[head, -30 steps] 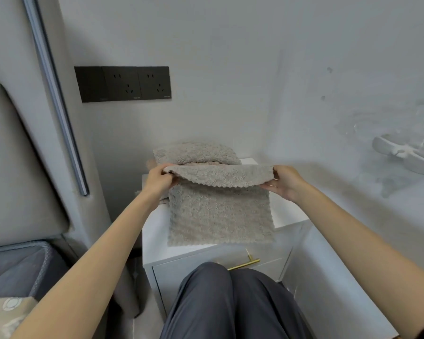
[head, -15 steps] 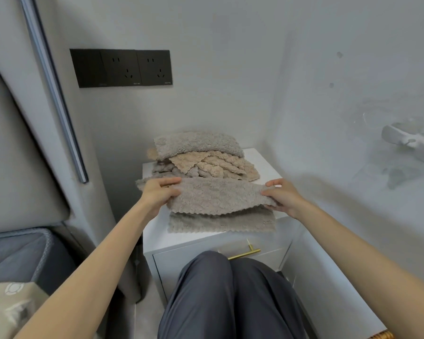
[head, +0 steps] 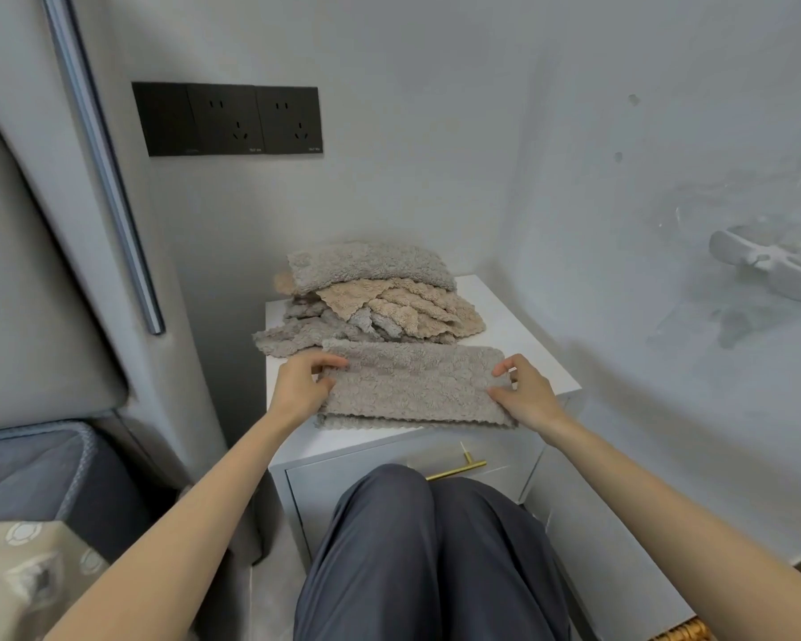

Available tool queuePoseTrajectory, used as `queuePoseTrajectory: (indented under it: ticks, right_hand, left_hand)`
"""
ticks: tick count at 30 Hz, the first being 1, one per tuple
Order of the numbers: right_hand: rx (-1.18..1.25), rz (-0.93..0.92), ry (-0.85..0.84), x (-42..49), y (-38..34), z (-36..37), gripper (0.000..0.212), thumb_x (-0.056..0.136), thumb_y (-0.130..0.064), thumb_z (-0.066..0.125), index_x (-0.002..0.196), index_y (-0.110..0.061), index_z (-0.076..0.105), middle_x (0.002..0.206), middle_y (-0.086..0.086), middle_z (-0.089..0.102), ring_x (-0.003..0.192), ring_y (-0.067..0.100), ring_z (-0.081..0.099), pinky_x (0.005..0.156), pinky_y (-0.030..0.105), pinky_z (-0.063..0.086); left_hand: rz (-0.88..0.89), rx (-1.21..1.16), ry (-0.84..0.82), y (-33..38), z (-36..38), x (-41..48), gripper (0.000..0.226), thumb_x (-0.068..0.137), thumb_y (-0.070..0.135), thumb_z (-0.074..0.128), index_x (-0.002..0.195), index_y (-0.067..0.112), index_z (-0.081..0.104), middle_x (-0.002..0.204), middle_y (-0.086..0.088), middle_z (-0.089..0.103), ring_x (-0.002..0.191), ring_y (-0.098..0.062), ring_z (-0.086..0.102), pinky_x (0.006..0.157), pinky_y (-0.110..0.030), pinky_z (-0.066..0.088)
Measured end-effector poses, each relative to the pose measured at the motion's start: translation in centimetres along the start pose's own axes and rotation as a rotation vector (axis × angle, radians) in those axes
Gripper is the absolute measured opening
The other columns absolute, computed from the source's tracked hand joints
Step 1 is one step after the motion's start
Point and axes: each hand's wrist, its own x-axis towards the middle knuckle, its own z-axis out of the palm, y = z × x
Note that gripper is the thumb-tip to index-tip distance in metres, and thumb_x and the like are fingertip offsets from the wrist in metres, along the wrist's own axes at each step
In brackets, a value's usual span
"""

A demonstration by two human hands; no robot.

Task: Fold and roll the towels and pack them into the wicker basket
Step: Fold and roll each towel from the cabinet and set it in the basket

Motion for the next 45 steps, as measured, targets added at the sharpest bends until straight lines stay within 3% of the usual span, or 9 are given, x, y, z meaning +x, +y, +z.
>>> queuePoseTrajectory:
  ticks: [2,7,18,24,29,34,38,41,45]
  right_hand:
    - [-0.003,-0.028,0.034,0.1,0.1,0.1,0.02,0.087,-0.009,0.062,0.104,-0.011,0.051,0.11,0.005,0.058,0.1,0.023,0.051,0.071,0.027,0.03]
    - [0.014,-0.057,0.075,0.2,0.3,0.1,0.019,0.089,-0.009,0.061,0.1,-0.017,0.049,0.109,-0.005,0.053,0.112,0.022,0.048,0.078,0.027,0.031]
    - [-0.026,0.194,0.023,0.6,0.1,0.1,0.051,0.086,-0.026,0.063,0.125,-0.011,0.034,0.117,0.017,0.053,0.107,0.033,0.054,0.087,0.042,0.047]
    - [0.094,0.33,-0.076,1.1,-1.0,-0.5,0.064,0.084,-0.015,0.067,0.13,-0.012,0.023,0.101,0.011,0.049,0.071,0.015,0.05,0.05,0.025,0.04]
    - [0.01,0.356,-0.143,1.4,-1.2,-0.7,0.072,0.085,-0.018,0.066,0.136,-0.007,0.016,0.082,0.004,0.045,0.064,0.013,0.047,0.046,0.024,0.035]
    - [0.093,0.245,-0.108,1.7,-0.8,-1.5,0.047,0.086,-0.009,0.059,0.111,-0.014,0.021,0.081,0.006,0.043,0.066,0.017,0.046,0.053,0.027,0.038]
    - [0.015,0.166,-0.01,1.8,-0.4,-3.1,0.054,0.078,0.003,0.058,0.115,-0.015,0.023,0.078,0.01,0.044,0.068,0.023,0.048,0.061,0.034,0.041]
    - [-0.213,0.082,0.068,1.3,-0.4,-3.3,0.062,0.074,0.008,0.059,0.124,-0.015,0.03,0.102,0.014,0.046,0.086,0.029,0.051,0.066,0.035,0.045]
    - [-0.533,-0.246,0.179,0.5,-1.3,-0.7,0.046,0.084,0.001,0.048,0.129,-0.013,0.049,0.131,0.008,0.049,0.12,0.027,0.042,0.093,0.036,0.039]
  left_hand:
    - [0.013,-0.003,0.006,-0.3,0.2,-0.1,0.03,0.085,-0.006,0.062,0.101,0.017,0.072,0.107,0.003,0.067,0.097,-0.013,0.058,0.083,-0.02,0.043]
    - [0.086,-0.068,0.051,-0.5,0.3,-0.4,0.028,0.086,-0.002,0.063,0.093,0.023,0.072,0.093,0.01,0.066,0.066,0.006,0.059,0.062,0.001,0.042]
    - [0.208,0.353,0.049,0.1,1.2,-0.7,0.02,0.09,0.021,0.062,0.108,0.023,0.07,0.132,0.0,0.053,0.128,-0.026,0.038,0.103,-0.038,0.031]
    - [0.449,0.444,-0.162,3.3,4.3,-0.8,0.033,0.098,0.025,0.049,0.128,0.016,0.059,0.144,-0.002,0.046,0.137,-0.018,0.034,0.114,-0.033,0.021]
    - [0.368,0.537,-0.379,4.0,6.9,-0.6,0.048,0.103,0.031,0.032,0.15,0.02,0.027,0.159,0.004,0.014,0.148,-0.016,0.002,0.118,-0.041,-0.001]
    - [0.34,0.657,-0.464,3.4,7.5,-0.4,0.056,0.103,0.041,0.024,0.153,0.025,0.006,0.161,0.006,-0.004,0.147,-0.017,-0.013,0.116,-0.044,-0.011]
    - [0.286,0.678,-0.508,3.0,7.4,-0.5,0.061,0.1,0.05,0.022,0.153,0.029,0.001,0.16,0.008,-0.01,0.145,-0.018,-0.02,0.115,-0.048,-0.015]
    - [0.3,0.651,-0.473,3.4,7.6,-0.7,0.059,0.102,0.047,0.02,0.153,0.025,0.001,0.16,0.006,-0.008,0.146,-0.018,-0.018,0.116,-0.045,-0.014]
    - [0.312,0.635,-0.428,4.4,8.7,-0.6,0.055,0.104,0.037,0.015,0.153,0.018,-0.001,0.161,0.003,-0.006,0.147,-0.015,-0.013,0.117,-0.039,-0.012]
